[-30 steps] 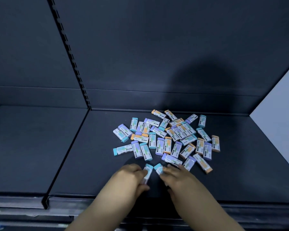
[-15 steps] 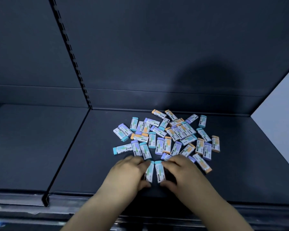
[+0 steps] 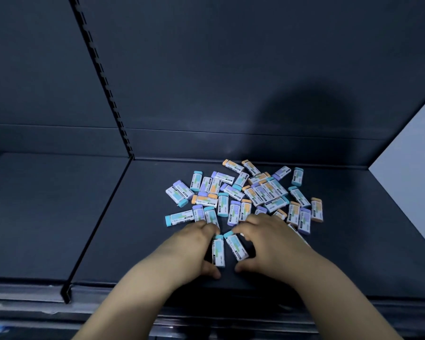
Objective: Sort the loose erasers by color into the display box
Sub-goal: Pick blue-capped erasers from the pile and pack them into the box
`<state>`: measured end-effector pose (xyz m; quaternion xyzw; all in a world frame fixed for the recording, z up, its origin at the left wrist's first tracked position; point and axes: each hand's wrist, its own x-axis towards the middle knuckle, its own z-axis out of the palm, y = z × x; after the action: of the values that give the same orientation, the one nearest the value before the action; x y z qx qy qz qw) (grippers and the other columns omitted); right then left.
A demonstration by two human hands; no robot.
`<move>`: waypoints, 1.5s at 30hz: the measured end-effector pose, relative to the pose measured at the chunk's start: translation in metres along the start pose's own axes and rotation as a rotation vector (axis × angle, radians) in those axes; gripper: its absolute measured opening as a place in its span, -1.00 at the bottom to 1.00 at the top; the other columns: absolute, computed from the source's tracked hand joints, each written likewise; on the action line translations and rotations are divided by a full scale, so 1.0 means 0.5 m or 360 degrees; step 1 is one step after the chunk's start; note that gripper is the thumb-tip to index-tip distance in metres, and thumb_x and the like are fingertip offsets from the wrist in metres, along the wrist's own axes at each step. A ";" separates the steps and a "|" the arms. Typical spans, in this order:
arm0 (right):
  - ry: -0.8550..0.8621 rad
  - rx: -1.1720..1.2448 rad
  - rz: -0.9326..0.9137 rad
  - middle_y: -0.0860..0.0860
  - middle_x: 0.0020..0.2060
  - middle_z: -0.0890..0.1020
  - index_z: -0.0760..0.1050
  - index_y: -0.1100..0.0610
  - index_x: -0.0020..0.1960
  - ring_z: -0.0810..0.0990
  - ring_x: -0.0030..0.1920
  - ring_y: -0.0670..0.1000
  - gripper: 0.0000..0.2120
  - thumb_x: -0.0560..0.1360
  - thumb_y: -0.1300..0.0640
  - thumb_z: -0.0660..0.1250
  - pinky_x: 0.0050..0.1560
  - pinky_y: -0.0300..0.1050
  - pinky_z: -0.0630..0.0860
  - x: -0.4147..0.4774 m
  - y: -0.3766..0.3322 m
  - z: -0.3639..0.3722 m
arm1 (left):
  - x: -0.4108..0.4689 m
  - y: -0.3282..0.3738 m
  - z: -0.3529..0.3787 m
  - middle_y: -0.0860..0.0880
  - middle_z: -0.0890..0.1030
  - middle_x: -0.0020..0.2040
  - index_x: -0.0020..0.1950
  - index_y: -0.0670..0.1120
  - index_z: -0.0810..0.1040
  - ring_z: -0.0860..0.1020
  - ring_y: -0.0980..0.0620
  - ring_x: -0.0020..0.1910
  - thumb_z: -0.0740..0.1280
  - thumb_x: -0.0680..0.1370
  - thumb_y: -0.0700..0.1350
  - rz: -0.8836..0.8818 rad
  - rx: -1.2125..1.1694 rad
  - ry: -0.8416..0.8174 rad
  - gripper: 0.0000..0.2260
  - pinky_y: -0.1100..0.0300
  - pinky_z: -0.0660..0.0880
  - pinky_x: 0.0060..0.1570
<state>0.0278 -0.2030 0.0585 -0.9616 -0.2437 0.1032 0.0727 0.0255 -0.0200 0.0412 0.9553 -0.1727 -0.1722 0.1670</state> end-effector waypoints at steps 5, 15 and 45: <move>-0.0042 0.0130 0.0078 -0.10 0.26 0.41 0.20 -0.08 0.46 0.31 0.29 -0.06 -0.23 0.35 -0.26 0.39 0.27 -0.17 0.23 0.006 -0.007 0.007 | -0.001 -0.004 0.002 0.04 0.35 0.29 0.42 0.04 0.25 0.34 0.06 0.28 0.48 0.36 0.09 -0.0014 -0.0012 -0.0029 -0.30 0.29 0.27 0.20; -0.0179 0.0216 0.0174 -0.10 0.29 0.41 0.17 -0.13 0.45 0.35 0.29 -0.06 -0.24 0.35 -0.19 0.43 0.18 -0.14 0.32 -0.003 -0.023 -0.001 | -0.012 -0.012 0.001 0.08 0.40 0.30 0.39 0.11 0.26 0.38 0.06 0.26 0.44 0.37 0.15 0.0015 -0.0020 0.0011 -0.35 0.24 0.35 0.15; 0.0127 0.0397 0.0088 -0.19 -0.37 0.30 0.14 -0.26 0.37 0.29 -0.37 -0.27 -0.32 0.35 -0.27 0.37 -0.35 -0.34 0.17 0.043 -0.086 -0.045 | -0.076 -0.077 -0.078 0.28 0.30 -0.04 0.37 0.19 0.33 0.42 0.17 0.16 0.43 0.31 0.26 0.0139 0.0101 0.0575 -0.34 0.35 0.23 -0.03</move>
<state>0.0322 -0.1571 0.0847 -0.9548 -0.1992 0.0964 0.1986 0.0176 0.0388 0.0713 0.9671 -0.1865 0.0151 0.1723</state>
